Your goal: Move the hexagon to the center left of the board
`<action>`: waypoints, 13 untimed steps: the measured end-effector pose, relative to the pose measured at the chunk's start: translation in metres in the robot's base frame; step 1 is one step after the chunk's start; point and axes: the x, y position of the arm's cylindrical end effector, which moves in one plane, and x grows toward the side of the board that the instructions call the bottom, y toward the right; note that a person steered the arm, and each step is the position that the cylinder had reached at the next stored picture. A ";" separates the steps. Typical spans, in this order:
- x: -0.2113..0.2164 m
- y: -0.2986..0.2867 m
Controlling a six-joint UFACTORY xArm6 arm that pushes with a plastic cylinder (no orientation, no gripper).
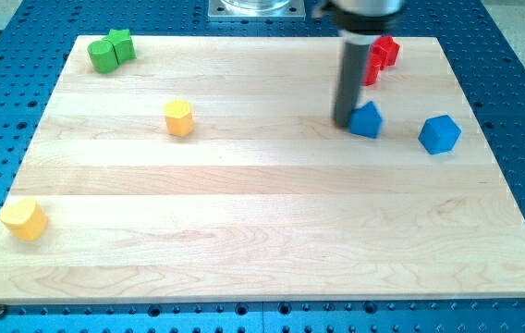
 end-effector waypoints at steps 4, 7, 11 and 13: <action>0.103 -0.282; 0.103 -0.276; 0.110 -0.276; 0.052 -0.173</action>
